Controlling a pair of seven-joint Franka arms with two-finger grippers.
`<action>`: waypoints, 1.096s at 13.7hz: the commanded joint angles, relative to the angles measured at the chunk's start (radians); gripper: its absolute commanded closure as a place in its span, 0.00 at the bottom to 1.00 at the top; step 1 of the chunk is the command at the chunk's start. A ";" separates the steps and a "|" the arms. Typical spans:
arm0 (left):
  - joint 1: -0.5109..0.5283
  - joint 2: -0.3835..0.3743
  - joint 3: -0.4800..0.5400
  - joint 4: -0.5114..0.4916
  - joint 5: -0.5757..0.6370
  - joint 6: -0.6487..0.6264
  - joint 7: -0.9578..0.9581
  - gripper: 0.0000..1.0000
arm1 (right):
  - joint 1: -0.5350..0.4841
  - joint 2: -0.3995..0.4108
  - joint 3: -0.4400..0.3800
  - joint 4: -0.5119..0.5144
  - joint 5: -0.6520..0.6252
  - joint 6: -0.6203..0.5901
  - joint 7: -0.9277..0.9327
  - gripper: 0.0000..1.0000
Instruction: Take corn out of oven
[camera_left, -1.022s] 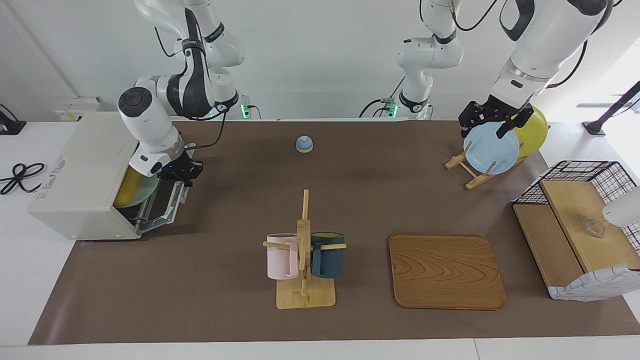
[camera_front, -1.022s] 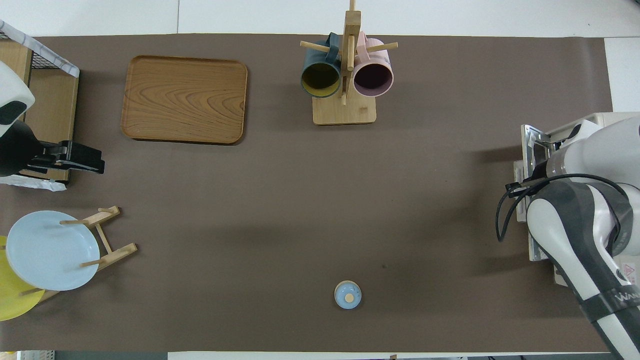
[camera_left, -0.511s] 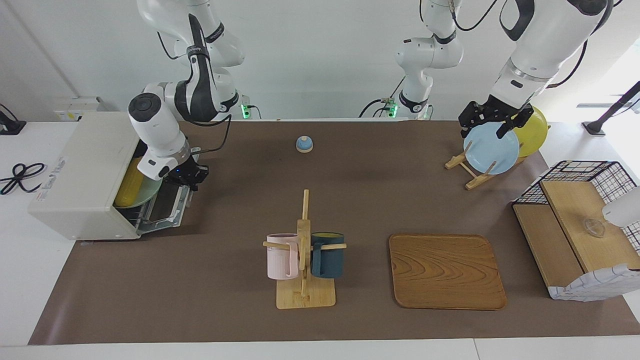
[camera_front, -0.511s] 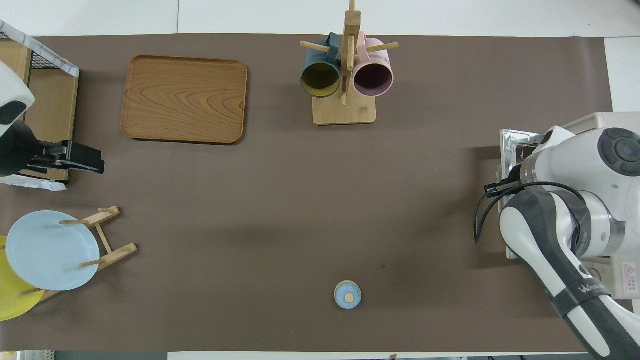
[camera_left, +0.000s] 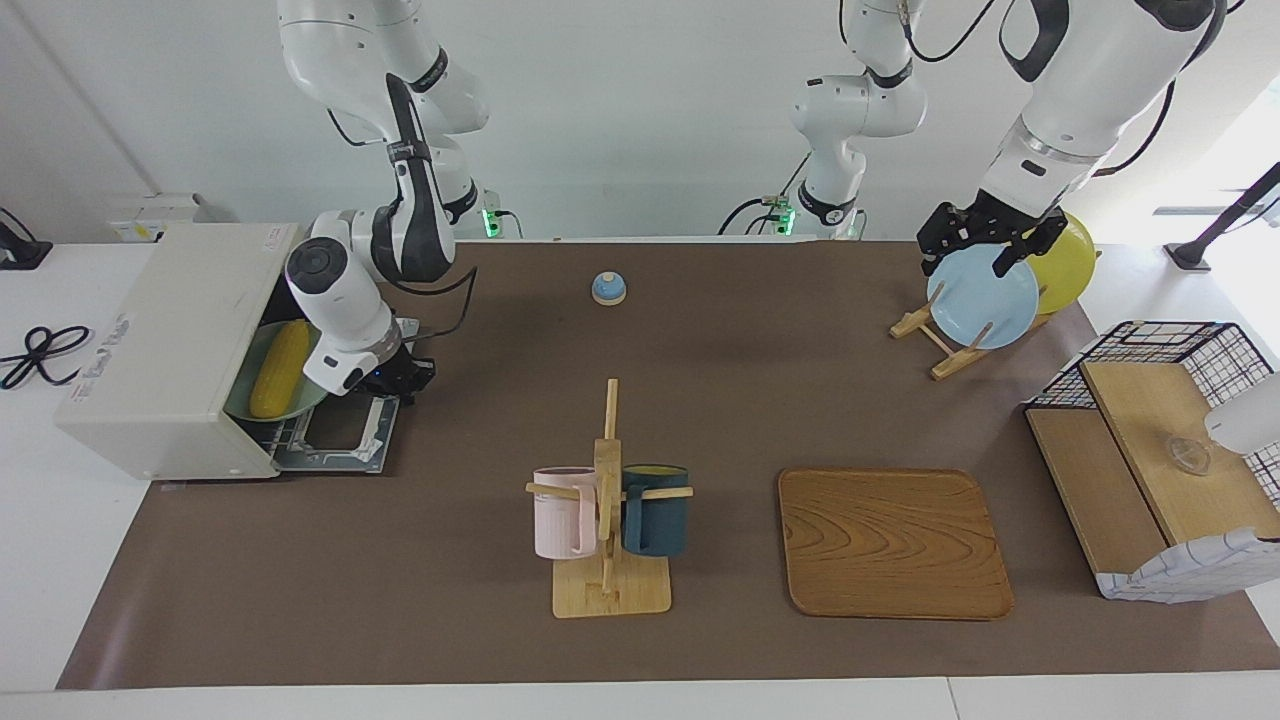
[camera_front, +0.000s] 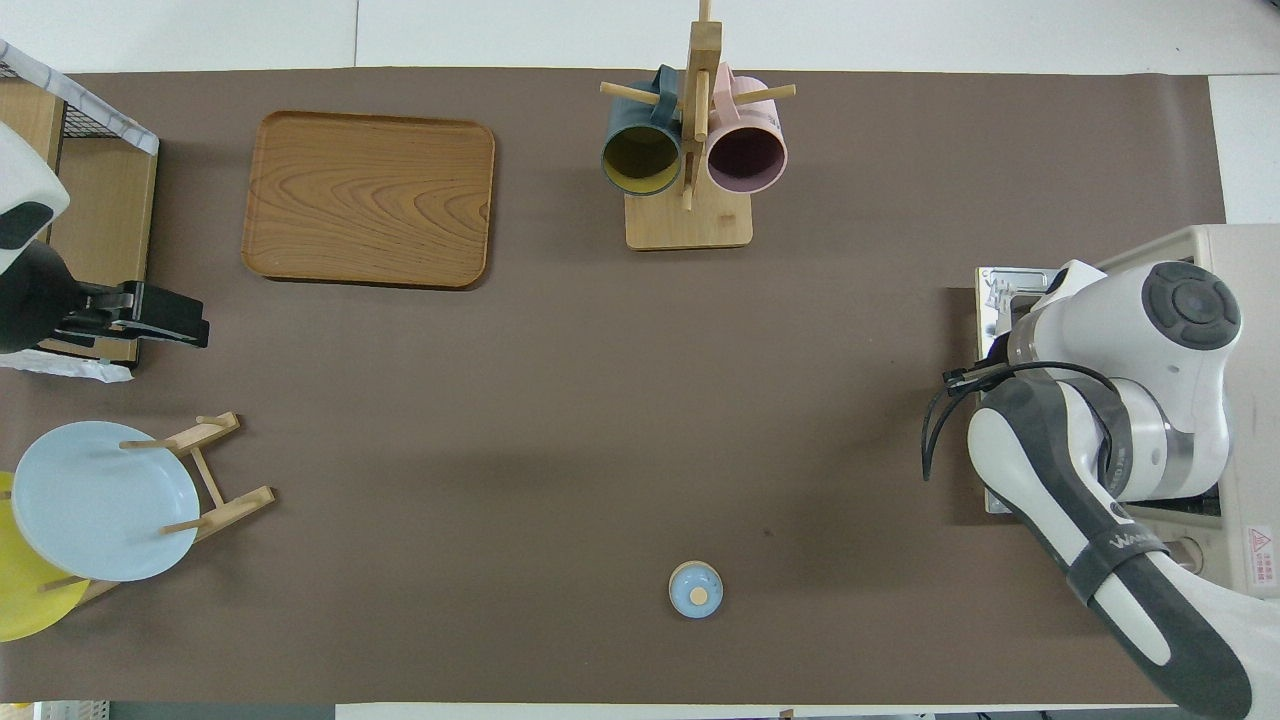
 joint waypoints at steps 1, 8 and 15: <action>0.004 -0.018 -0.003 -0.014 0.013 -0.006 -0.005 0.00 | -0.063 0.013 -0.051 0.007 -0.076 0.032 -0.030 1.00; 0.004 -0.018 -0.003 -0.014 0.013 -0.006 -0.006 0.00 | -0.012 0.013 -0.048 0.011 -0.076 0.020 0.061 1.00; 0.004 -0.018 -0.003 -0.014 0.013 0.005 -0.006 0.00 | 0.043 0.007 -0.045 0.020 0.010 -0.014 0.098 1.00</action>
